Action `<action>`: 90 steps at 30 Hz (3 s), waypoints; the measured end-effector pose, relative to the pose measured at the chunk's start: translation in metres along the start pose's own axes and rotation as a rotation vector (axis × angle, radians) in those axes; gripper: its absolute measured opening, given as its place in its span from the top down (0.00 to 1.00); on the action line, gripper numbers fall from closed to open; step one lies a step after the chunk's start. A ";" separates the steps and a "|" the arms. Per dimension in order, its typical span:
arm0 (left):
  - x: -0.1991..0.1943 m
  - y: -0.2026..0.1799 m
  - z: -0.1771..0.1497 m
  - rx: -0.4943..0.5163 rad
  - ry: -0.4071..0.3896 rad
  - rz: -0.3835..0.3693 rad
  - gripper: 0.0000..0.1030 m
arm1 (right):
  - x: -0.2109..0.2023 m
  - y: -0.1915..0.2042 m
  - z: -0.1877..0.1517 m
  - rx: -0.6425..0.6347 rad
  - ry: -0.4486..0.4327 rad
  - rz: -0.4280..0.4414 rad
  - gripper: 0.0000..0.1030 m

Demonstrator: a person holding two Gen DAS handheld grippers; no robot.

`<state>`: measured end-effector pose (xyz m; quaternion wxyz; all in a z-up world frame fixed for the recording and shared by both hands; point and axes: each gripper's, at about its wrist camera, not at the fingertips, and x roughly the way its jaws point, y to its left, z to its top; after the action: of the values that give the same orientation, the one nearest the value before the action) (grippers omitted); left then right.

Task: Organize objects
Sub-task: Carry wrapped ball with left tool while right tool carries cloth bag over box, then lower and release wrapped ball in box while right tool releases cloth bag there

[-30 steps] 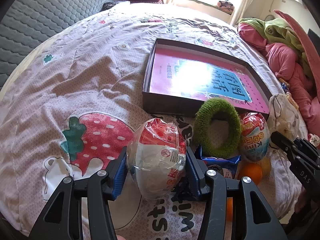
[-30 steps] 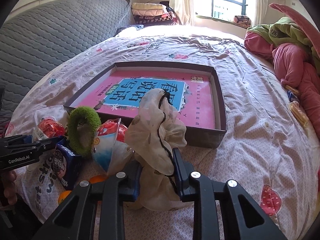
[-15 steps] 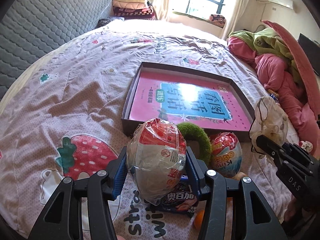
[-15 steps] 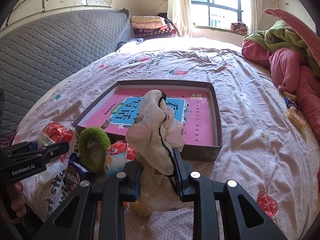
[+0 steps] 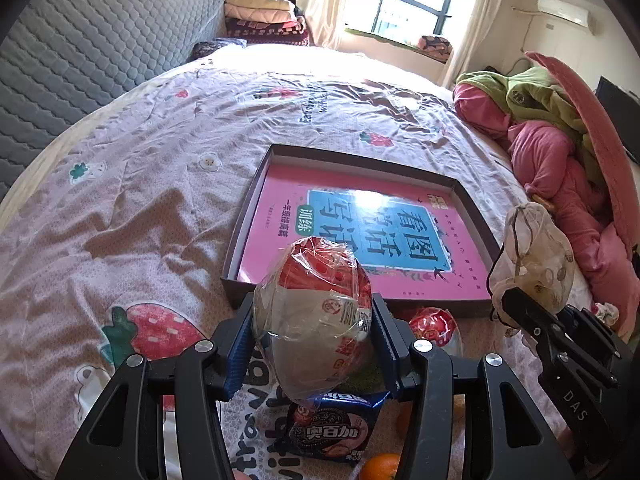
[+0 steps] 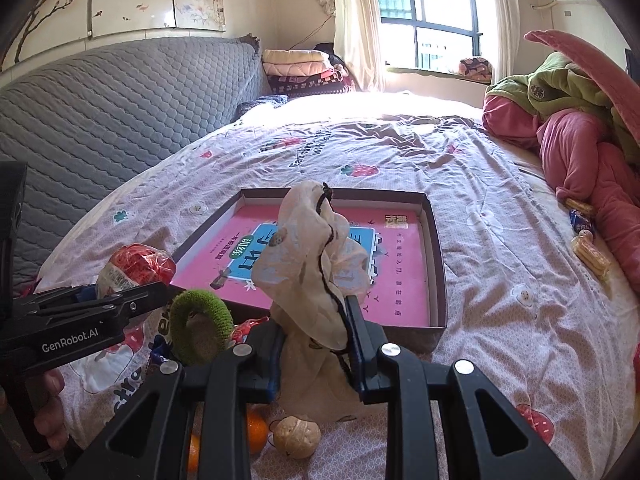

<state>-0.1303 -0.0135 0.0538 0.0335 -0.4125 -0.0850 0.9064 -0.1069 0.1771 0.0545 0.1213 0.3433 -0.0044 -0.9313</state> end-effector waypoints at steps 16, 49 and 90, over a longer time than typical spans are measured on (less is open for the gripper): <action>0.016 0.004 0.039 -0.001 -0.016 0.001 0.47 | 0.013 0.000 0.023 -0.015 -0.020 -0.029 0.74; 0.085 0.008 0.062 0.014 0.056 -0.001 0.47 | 0.071 -0.035 0.029 0.008 0.021 -0.054 0.74; 0.126 0.009 0.054 0.022 0.129 0.045 0.46 | 0.099 -0.029 0.015 -0.044 0.073 -0.067 0.46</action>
<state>-0.2537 -0.0126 -0.0065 0.0231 -0.4715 -0.0633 0.8793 -0.1957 0.1820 -0.0001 0.0978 0.3745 0.0322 -0.9215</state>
